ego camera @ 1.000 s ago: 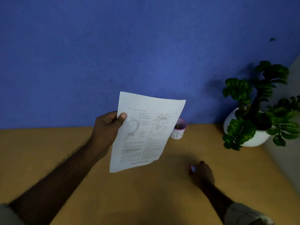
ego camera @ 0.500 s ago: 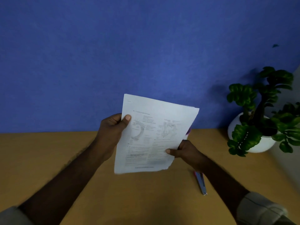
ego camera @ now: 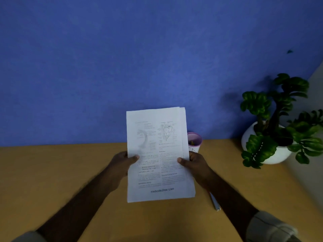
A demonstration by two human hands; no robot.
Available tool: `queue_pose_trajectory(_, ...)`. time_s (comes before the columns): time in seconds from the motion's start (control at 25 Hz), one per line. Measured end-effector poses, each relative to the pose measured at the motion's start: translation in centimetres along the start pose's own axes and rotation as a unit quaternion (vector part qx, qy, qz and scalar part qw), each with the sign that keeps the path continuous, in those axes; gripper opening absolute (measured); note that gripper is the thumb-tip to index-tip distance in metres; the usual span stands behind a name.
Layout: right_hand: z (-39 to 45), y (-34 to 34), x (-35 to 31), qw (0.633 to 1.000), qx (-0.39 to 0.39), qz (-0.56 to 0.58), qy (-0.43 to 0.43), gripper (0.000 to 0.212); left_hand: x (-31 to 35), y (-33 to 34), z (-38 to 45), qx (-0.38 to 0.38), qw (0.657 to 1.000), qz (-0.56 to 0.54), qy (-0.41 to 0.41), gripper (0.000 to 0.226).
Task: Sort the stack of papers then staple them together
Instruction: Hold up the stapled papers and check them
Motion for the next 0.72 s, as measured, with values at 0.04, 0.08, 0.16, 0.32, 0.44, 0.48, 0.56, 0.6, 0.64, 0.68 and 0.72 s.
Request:
queue_pose_trajectory(0.04,-0.1,0.0,0.4,1.0,0.006,0.0,0.01,0.025,-1.3,0.1,0.3,0.014,1.0,0.007,-0.02,0.027)
queue_pose_trajectory(0.08,-0.2,0.1,0.9,1.0,0.009,-0.001,0.024,0.025,-2.4,0.2,0.6,0.031,0.999,0.009,-0.033,0.027)
queue_pose_trajectory(0.16,-0.5,0.5,1.9,0.998,0.003,-0.005,0.064,0.025,-4.0,0.3,1.4,0.064,0.997,0.001,-0.042,0.027)
queue_pose_trajectory(0.32,-0.8,1.6,4.4,0.988,0.027,-0.089,0.125,0.026,-5.8,0.2,3.2,0.096,0.993,-0.051,-0.053,0.027)
queue_pose_trajectory(0.44,-0.3,1.9,5.5,0.979,0.08,-0.123,0.143,0.023,-6.9,-0.1,4.4,0.091,0.992,-0.06,-0.066,0.019)
queue_pose_trajectory(0.48,0.0,2.0,5.6,0.977,0.09,-0.126,0.144,0.021,-7.2,-0.2,4.8,0.094,0.991,-0.061,-0.075,0.017)
queue_pose_trajectory(0.56,0.5,2.1,6.1,0.975,0.101,-0.134,0.149,0.024,-8.0,-0.3,5.4,0.092,0.989,-0.072,-0.092,0.021)
queue_pose_trajectory(0.6,0.9,2.2,6.4,0.973,0.104,-0.139,0.152,0.027,-8.4,-0.3,5.7,0.086,0.989,-0.074,-0.094,0.026)
queue_pose_trajectory(0.64,1.2,2.3,6.7,0.971,0.107,-0.145,0.155,0.029,-8.8,-0.4,6.1,0.084,0.989,-0.069,-0.096,0.032)
queue_pose_trajectory(0.68,1.7,2.4,7.1,0.97,0.11,-0.15,0.157,0.03,-9.1,-0.6,6.6,0.088,0.99,-0.06,-0.098,0.035)
queue_pose_trajectory(0.72,2.0,2.6,7.4,0.968,0.113,-0.157,0.159,0.03,-9.4,-0.7,7.1,0.095,0.989,-0.052,-0.101,0.035)
Point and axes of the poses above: each hand's wrist, its own z-axis towards the middle knuckle, its own y-axis out of the palm, x = y × z, the point moved 3 cm from there along z, towards the middle knuckle, and after that the axes turned 8 degrees about -y, right-handed, at the moved point
